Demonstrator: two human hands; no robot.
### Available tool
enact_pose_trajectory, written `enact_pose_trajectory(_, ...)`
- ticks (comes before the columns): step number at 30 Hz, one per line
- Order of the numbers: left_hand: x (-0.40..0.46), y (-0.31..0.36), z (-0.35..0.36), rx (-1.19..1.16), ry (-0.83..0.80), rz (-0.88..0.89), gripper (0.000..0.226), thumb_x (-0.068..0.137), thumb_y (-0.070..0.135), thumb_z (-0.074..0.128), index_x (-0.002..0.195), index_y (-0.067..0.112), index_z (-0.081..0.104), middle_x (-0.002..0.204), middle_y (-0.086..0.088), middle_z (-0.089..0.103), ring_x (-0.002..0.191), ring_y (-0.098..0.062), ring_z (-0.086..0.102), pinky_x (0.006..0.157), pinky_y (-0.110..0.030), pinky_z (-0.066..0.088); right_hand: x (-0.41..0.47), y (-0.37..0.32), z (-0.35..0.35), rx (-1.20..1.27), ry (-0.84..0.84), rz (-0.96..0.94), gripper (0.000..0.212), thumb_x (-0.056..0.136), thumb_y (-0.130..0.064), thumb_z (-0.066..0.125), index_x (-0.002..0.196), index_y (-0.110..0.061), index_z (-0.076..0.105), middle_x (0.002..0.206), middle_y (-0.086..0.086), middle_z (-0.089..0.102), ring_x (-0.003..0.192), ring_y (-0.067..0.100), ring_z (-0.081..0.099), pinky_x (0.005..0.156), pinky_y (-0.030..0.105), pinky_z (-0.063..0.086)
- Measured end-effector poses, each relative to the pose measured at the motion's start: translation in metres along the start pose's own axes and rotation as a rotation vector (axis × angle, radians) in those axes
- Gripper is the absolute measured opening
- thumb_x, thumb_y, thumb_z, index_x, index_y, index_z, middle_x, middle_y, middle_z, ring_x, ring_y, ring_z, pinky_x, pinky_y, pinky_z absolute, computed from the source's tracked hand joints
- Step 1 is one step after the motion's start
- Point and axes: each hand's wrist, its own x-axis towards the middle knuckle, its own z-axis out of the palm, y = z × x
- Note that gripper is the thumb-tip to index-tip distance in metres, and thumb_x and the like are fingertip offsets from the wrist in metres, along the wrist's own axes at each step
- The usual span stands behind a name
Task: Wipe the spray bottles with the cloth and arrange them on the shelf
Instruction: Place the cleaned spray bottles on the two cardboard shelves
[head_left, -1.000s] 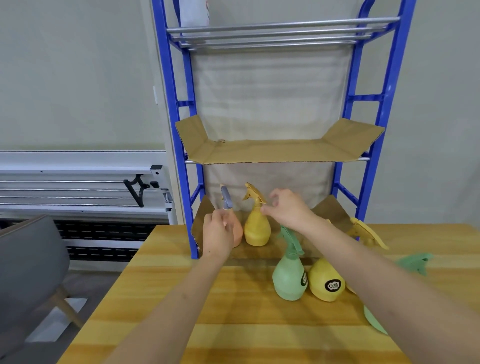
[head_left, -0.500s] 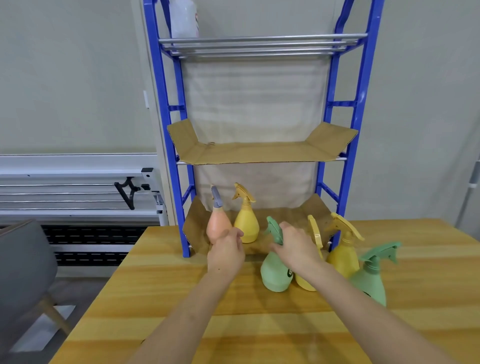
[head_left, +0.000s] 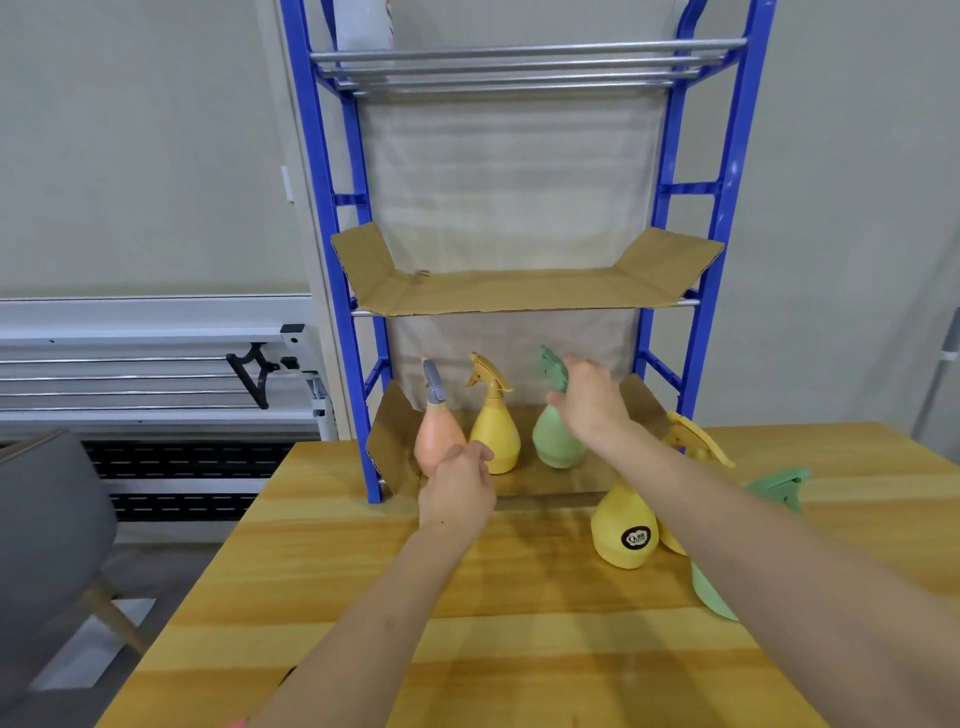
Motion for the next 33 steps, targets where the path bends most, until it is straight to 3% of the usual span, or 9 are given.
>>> enact_pose_trajectory(5,-0.001,0.001,0.000,-0.037,0.001,-0.025,0.025,0.104,0.017,0.044,0.122,0.025,0.060,0.113,0.004,0.061,0.088,-0.023,0.064,0.078,-0.046,0.059,0.018,0.008,0.020,-0.025,-0.052,0.043,0.042,0.094,-0.019,0.074,0.131,-0.011,0.056,0.116,0.017,0.068,0.106,0.037,0.068,0.088,0.049,0.061)
enact_pose_trajectory(13,0.000,0.000,-0.005,-0.063,-0.005,-0.034,0.026,0.103,0.016,0.046,0.122,0.026,0.060,0.112,0.004,0.062,0.088,-0.019,0.064,0.078,-0.040,0.058,0.030,0.012,0.033,-0.025,-0.058,0.069,0.037,0.095,-0.020,0.075,0.119,-0.011,0.049,0.111,0.017,0.065,0.102,0.037,0.068,0.086,0.051,0.061)
enact_pose_trajectory(21,-0.001,0.010,-0.012,-0.073,0.014,-0.019,0.024,0.106,0.019,0.045,0.123,0.026,0.060,0.114,0.005,0.060,0.086,-0.017,0.064,0.073,-0.038,0.059,0.025,0.015,0.019,-0.015,-0.066,0.020,0.032,0.096,-0.018,0.072,0.120,-0.010,0.052,0.112,0.017,0.065,0.101,0.037,0.068,0.085,0.050,0.061)
enact_pose_trajectory(27,-0.012,0.026,-0.005,-0.130,0.018,0.032,0.023,0.104,0.017,0.047,0.121,0.023,0.060,0.113,0.003,0.063,0.089,-0.019,0.065,0.074,-0.043,0.060,-0.022,0.012,-0.022,0.002,0.050,-0.133,0.037,0.100,-0.023,0.068,0.134,-0.011,0.058,0.119,0.011,0.068,0.102,0.028,0.070,0.084,0.037,0.060)
enact_pose_trajectory(29,-0.018,0.034,0.003,-0.157,0.014,0.052,0.023,0.103,0.017,0.046,0.119,0.025,0.060,0.111,0.005,0.062,0.090,-0.020,0.065,0.073,-0.045,0.059,-0.046,0.017,-0.036,-0.016,0.113,-0.189,0.033,0.101,-0.024,0.067,0.131,-0.013,0.062,0.120,0.008,0.068,0.104,0.026,0.068,0.083,0.033,0.055)
enact_pose_trajectory(33,-0.026,0.056,0.028,-0.263,-0.019,0.102,0.019,0.101,0.020,0.051,0.116,0.026,0.061,0.109,0.003,0.066,0.093,-0.022,0.067,0.078,-0.043,0.057,-0.089,0.042,-0.062,0.013,0.269,-0.254,0.022,0.099,-0.023,0.067,0.118,-0.013,0.069,0.114,0.006,0.068,0.103,0.025,0.064,0.087,0.038,0.054)
